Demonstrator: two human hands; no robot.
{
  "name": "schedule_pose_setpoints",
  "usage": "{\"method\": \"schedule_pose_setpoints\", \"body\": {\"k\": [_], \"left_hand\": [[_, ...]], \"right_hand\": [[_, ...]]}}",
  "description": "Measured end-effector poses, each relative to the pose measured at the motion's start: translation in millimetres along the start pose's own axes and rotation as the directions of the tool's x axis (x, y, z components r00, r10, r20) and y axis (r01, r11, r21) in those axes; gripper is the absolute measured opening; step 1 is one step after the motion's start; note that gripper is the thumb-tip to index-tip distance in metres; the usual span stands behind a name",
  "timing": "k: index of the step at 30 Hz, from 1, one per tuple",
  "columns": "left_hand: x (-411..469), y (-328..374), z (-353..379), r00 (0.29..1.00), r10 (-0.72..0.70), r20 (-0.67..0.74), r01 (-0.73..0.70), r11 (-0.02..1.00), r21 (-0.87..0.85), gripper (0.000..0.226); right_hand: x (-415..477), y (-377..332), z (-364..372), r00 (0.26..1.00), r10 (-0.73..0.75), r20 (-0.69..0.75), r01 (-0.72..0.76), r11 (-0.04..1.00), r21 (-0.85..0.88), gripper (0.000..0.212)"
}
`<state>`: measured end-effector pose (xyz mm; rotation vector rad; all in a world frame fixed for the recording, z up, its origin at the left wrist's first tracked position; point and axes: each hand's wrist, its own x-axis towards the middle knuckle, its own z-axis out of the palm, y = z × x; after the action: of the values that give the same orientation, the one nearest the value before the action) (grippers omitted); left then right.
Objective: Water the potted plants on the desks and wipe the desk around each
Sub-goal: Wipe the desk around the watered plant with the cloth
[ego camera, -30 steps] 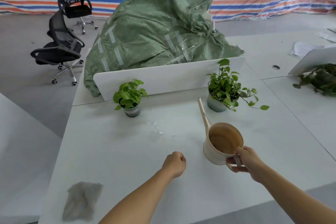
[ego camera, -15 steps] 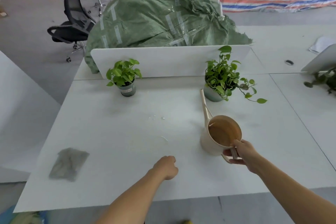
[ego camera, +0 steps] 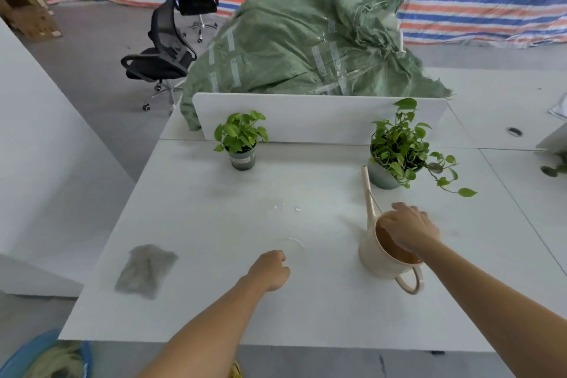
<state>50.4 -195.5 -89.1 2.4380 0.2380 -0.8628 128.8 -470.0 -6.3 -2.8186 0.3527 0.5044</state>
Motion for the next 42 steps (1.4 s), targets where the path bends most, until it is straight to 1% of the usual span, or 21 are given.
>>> {"method": "schedule_pose_setpoints", "body": {"k": [4, 5, 6, 8, 11, 13, 16, 19, 21, 24, 26, 27, 28, 29, 30, 31, 33, 35, 38, 39, 42], "left_hand": [[-6, -57, -36, 0.998, -0.036, -0.055, 0.035, 0.999, -0.02, 0.045], [-6, -74, -45, 0.996, -0.057, -0.068, 0.056, 0.998, -0.024, 0.045], [-4, -120, -66, 0.991, -0.1, -0.084, 0.098, 0.995, -0.028, 0.045], [-3, -156, -78, 0.981, -0.151, -0.126, 0.15, 0.989, -0.018, 0.044], [-12, -188, -93, 0.944, -0.222, -0.245, 0.234, 0.972, 0.019, 0.04], [-16, -223, -111, 0.904, -0.275, -0.327, 0.302, 0.953, 0.035, 0.037], [-17, -267, -125, 0.877, -0.347, -0.333, 0.359, 0.933, -0.026, 0.042], [-13, -298, -124, 0.903, -0.344, -0.257, 0.334, 0.939, -0.081, 0.052], [-11, -309, -119, 0.916, -0.324, -0.235, 0.299, 0.945, -0.135, 0.043], [-8, -308, -120, 0.937, -0.285, -0.203, 0.224, 0.934, -0.278, 0.017], [-5, -303, -124, 0.964, -0.221, -0.147, 0.157, 0.921, -0.358, 0.017], [-3, -300, -126, 0.974, -0.191, -0.12, 0.129, 0.909, -0.397, 0.021], [-2, -295, -127, 0.982, -0.162, -0.101, 0.104, 0.897, -0.43, 0.025], [-1, -289, -128, 0.986, -0.14, -0.095, 0.082, 0.888, -0.453, 0.027], [0, -284, -128, 0.987, -0.129, -0.1, 0.068, 0.881, -0.468, 0.028], [2, -280, -129, 0.986, -0.126, -0.11, 0.058, 0.875, -0.48, 0.027], [7, -271, -132, 0.978, -0.158, -0.134, 0.071, 0.865, -0.497, 0.024], [14, -258, -139, 0.974, -0.172, -0.147, 0.074, 0.854, -0.515, 0.021], [21, -234, -149, 0.978, -0.154, -0.139, 0.055, 0.839, -0.542, 0.018], [23, -227, -151, 0.98, -0.145, -0.134, 0.049, 0.835, -0.548, 0.016], [28, -209, -163, 0.987, -0.103, -0.121, 0.016, 0.822, -0.569, 0.016]], "right_hand": [[-4, -67, 22, 0.995, -0.098, 0.017, 0.098, 0.995, 0.006, 0.051], [-9, -84, 30, 0.992, -0.12, 0.042, 0.12, 0.993, 0.011, 0.051], [-8, -128, 54, 0.985, -0.153, 0.085, 0.153, 0.988, 0.012, 0.05], [-16, -155, 71, 0.974, -0.179, 0.141, 0.177, 0.984, 0.03, 0.048], [-27, -172, 94, 0.96, -0.186, 0.209, 0.179, 0.982, 0.051, 0.045], [-31, -199, 122, 0.937, -0.206, 0.282, 0.198, 0.978, 0.059, 0.043], [-42, -235, 160, 0.893, -0.26, 0.367, 0.253, 0.965, 0.069, 0.043], [-51, -267, 195, 0.849, -0.303, 0.433, 0.303, 0.95, 0.072, 0.042], [-57, -288, 215, 0.822, -0.33, 0.463, 0.328, 0.941, 0.087, 0.044], [-63, -311, 237, 0.787, -0.408, 0.462, 0.38, 0.912, 0.158, 0.056], [-65, -324, 248, 0.761, -0.45, 0.467, 0.394, 0.893, 0.219, 0.061], [-66, -330, 252, 0.75, -0.454, 0.482, 0.377, 0.891, 0.254, 0.058], [-67, -332, 256, 0.743, -0.454, 0.491, 0.351, 0.89, 0.293, 0.049], [-66, -332, 259, 0.751, -0.441, 0.491, 0.322, 0.894, 0.311, 0.031], [-66, -330, 259, 0.767, -0.425, 0.481, 0.29, 0.898, 0.332, 0.012], [-65, -324, 257, 0.79, -0.399, 0.465, 0.247, 0.902, 0.353, 0.012], [-59, -308, 248, 0.828, -0.347, 0.44, 0.163, 0.9, 0.403, 0.023], [-53, -290, 228, 0.866, -0.32, 0.385, 0.129, 0.886, 0.445, 0.025], [-49, -271, 196, 0.916, -0.316, 0.247, 0.158, 0.85, 0.503, 0.011], [-48, -268, 189, 0.932, -0.308, 0.192, 0.176, 0.846, 0.503, 0.009], [-44, -261, 168, 0.961, -0.277, -0.016, 0.243, 0.811, 0.531, 0.004]]}}
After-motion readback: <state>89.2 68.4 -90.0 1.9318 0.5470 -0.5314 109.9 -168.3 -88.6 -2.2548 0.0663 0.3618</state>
